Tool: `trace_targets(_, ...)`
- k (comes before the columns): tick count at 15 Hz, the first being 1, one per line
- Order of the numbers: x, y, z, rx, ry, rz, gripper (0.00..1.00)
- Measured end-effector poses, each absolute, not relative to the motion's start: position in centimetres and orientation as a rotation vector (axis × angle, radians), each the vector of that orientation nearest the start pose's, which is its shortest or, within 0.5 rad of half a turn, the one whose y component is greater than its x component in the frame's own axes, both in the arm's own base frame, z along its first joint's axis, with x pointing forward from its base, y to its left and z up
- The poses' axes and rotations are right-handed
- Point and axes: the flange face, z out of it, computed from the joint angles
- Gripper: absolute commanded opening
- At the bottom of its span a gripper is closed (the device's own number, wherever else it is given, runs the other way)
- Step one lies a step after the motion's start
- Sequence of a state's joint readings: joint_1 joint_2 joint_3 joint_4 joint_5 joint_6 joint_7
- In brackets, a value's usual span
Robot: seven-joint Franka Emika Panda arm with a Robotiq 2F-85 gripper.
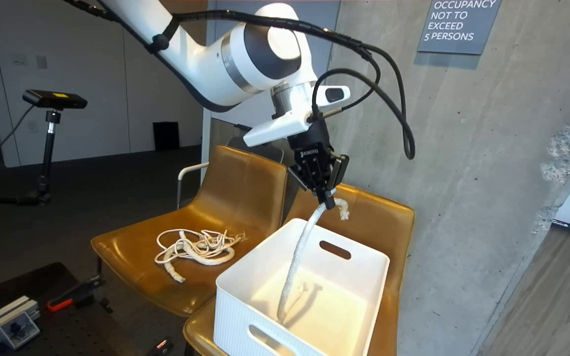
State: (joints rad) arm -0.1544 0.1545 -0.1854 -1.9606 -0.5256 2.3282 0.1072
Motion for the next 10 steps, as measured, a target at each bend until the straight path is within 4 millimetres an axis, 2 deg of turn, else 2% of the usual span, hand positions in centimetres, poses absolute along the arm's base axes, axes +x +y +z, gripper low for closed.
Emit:
trace_targets(2, 55.2, -21.2, 39.0, -3.547, 0.231, -0.242, 0.03)
trace_targets(4, 54.0, -20.8, 36.8, -3.505, 0.235, -0.25, 0.03)
trace_targets(6, 53.8, -20.0, 35.9, -3.475, 0.222, -0.3, 0.03)
trace_targets(8, 54.3, -19.0, 35.9, -3.458, 0.178, -0.368, 0.03)
trace_targets(9, 54.6, -18.5, 36.0, -3.453, 0.151, -0.397, 0.35)
trace_targets(10, 54.8, -18.1, 36.1, -3.449, 0.124, -0.414, 0.36)
